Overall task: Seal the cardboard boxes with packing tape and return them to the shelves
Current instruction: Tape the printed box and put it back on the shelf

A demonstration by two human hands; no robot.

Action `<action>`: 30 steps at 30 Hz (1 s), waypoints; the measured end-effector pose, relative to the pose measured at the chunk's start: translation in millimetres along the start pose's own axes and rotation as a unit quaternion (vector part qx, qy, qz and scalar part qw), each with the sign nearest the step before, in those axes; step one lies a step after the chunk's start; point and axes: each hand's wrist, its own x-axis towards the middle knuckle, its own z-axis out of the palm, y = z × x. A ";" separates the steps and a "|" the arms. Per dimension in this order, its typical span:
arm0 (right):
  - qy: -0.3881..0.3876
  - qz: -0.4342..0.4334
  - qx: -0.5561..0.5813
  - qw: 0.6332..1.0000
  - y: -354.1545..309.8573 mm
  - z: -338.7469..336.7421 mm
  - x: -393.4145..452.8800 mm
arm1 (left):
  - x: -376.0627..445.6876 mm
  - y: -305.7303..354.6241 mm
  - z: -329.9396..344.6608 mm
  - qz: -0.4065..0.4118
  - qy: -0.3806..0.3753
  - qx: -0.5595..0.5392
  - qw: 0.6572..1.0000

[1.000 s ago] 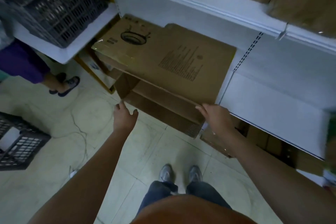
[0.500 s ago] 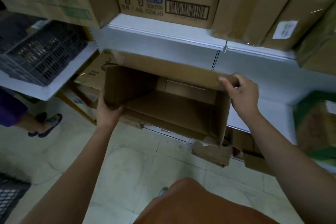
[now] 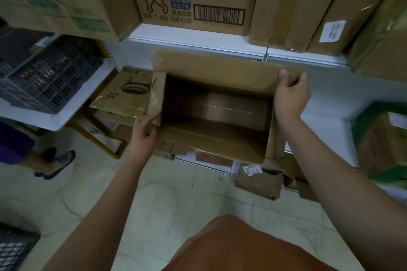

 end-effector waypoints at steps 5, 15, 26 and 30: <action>-0.026 -0.065 -0.038 0.997 18.5 -4.2 -6.6 | 20.6 19.1 12.7 0.002 -0.039 0.101 0.994; -0.221 -0.095 -0.155 0.958 50.2 -11.7 14.2 | 48.4 36.5 9.1 0.068 -0.232 0.306 0.921; -0.213 -0.162 -0.098 0.958 49.7 -23.6 32.2 | 71.1 87.3 -1.5 0.029 -0.279 0.407 0.869; -0.269 -0.420 -0.177 0.848 59.1 -34.7 39.2 | 81.5 95.6 8.5 0.021 -0.237 0.406 0.882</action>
